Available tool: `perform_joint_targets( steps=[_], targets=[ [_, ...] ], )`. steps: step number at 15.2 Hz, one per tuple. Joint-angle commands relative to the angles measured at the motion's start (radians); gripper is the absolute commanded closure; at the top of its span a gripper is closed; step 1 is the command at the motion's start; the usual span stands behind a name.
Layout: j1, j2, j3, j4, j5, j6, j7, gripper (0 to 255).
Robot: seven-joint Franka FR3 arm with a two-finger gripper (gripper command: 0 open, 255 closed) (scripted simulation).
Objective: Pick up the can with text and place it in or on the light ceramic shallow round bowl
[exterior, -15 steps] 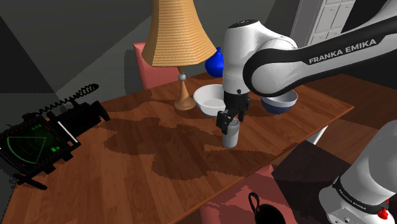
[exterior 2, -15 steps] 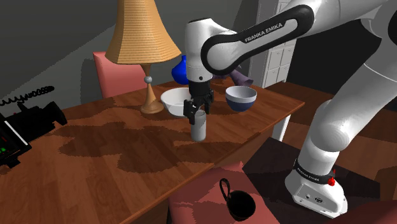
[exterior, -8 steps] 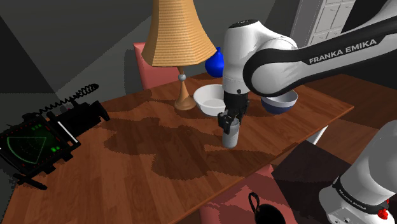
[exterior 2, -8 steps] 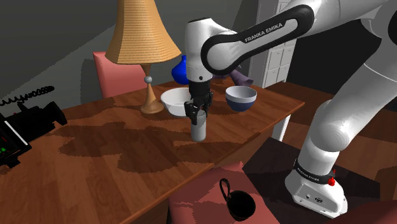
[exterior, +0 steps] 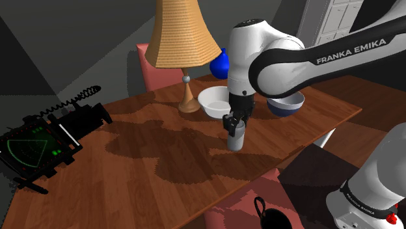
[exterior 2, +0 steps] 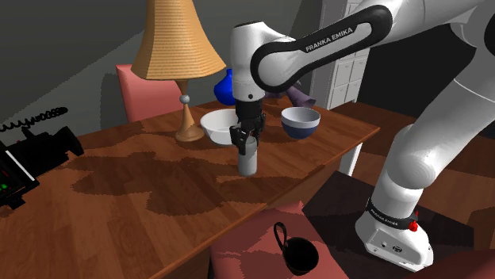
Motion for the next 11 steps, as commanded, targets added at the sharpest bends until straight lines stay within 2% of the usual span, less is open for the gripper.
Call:
perform_joint_targets(
  steps=[1,11],
  targets=[
    [0.000,-0.006,-0.003,0.015,0.000,-0.022,-0.001,255],
    [-0.003,-0.032,-0.020,0.128,-0.002,-0.160,-0.005,255]
  ],
)
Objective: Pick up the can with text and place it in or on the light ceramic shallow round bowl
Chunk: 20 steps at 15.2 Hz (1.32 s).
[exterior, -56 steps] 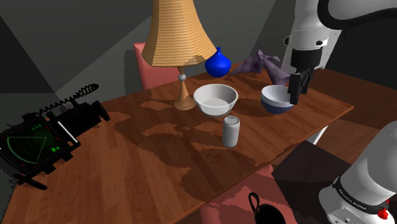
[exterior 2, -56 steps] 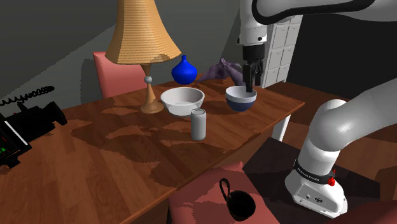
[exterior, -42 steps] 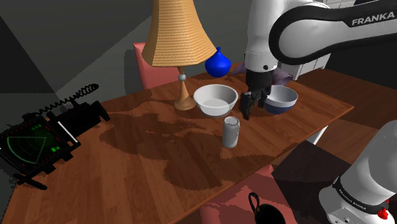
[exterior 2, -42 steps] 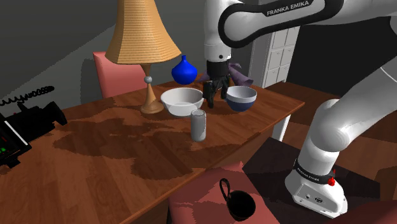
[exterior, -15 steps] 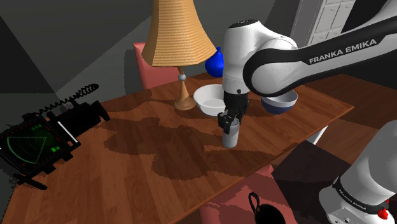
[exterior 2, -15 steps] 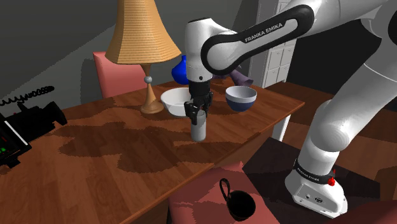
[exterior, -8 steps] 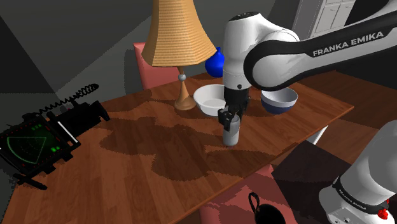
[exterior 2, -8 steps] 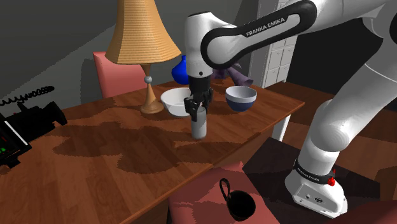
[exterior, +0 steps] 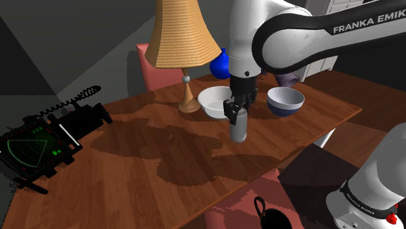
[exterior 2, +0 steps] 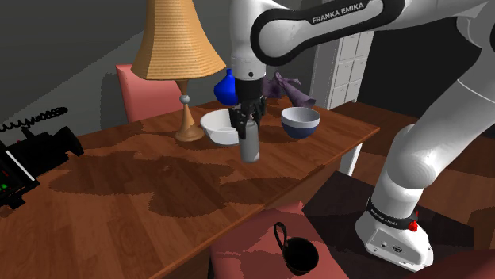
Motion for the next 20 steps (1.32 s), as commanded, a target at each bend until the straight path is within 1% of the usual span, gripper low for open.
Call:
perform_joint_targets(
  steps=[1,17,18,20],
  targets=[
    [-0.001,-0.002,-0.003,0.026,-0.001,-0.028,0.000,255],
    [-0.011,0.010,-0.020,0.250,-0.016,-0.242,0.006,255],
    [-0.011,0.010,-0.020,0.252,-0.016,-0.243,0.006,255],
    [-0.029,0.060,-0.035,0.302,-0.039,-0.247,-0.019,255]
  ],
)
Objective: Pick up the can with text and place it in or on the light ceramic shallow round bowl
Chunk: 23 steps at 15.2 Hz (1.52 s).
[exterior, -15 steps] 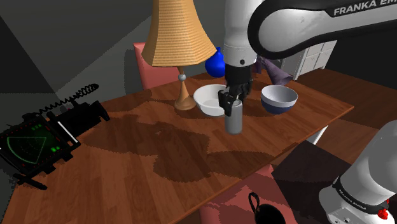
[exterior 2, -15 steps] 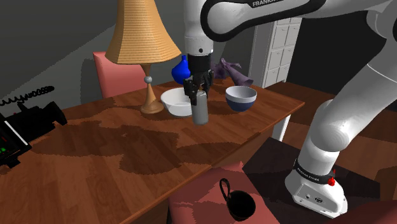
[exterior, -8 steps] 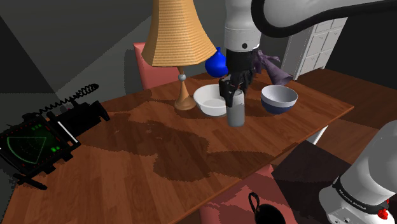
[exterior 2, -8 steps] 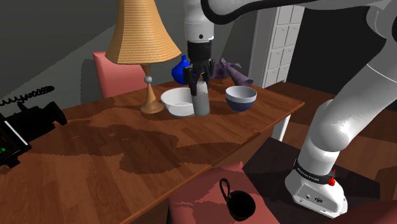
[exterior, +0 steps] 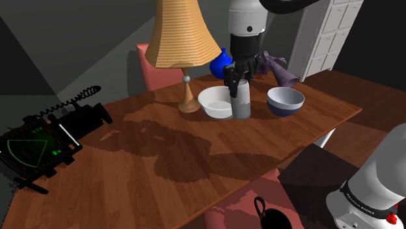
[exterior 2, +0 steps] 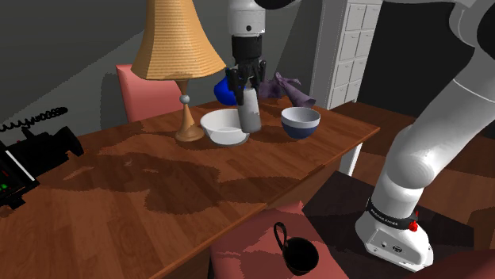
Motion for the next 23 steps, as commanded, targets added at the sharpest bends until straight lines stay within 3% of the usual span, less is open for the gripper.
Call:
perform_joint_targets(
  steps=[1,11,15,16,23],
  targets=[
    [-0.016,0.047,-0.012,0.049,-0.021,-0.006,-0.021,255],
    [-0.081,0.350,-0.067,0.408,-0.131,-0.081,-0.125,255],
    [-0.091,0.502,-0.083,0.618,-0.176,-0.145,-0.160,255],
    [-0.090,0.580,-0.089,0.733,-0.199,-0.184,-0.175,255],
    [-0.103,0.535,-0.093,0.573,-0.184,-0.068,-0.179,255]
  ],
)
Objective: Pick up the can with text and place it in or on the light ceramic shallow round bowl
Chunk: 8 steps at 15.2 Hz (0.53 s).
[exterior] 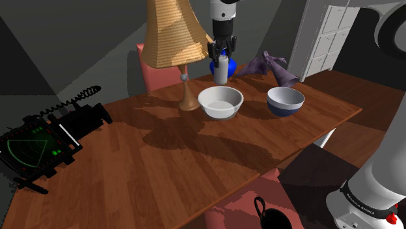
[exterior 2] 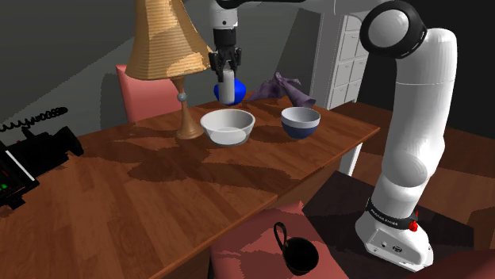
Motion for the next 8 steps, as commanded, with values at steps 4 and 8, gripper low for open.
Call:
perform_joint_targets(
  steps=[4,8],
  targets=[
    [-0.006,-0.020,-0.001,-0.102,0.007,0.079,0.000,255],
    [-0.010,-0.031,-0.002,-0.170,0.010,0.137,-0.001,255]
  ],
)
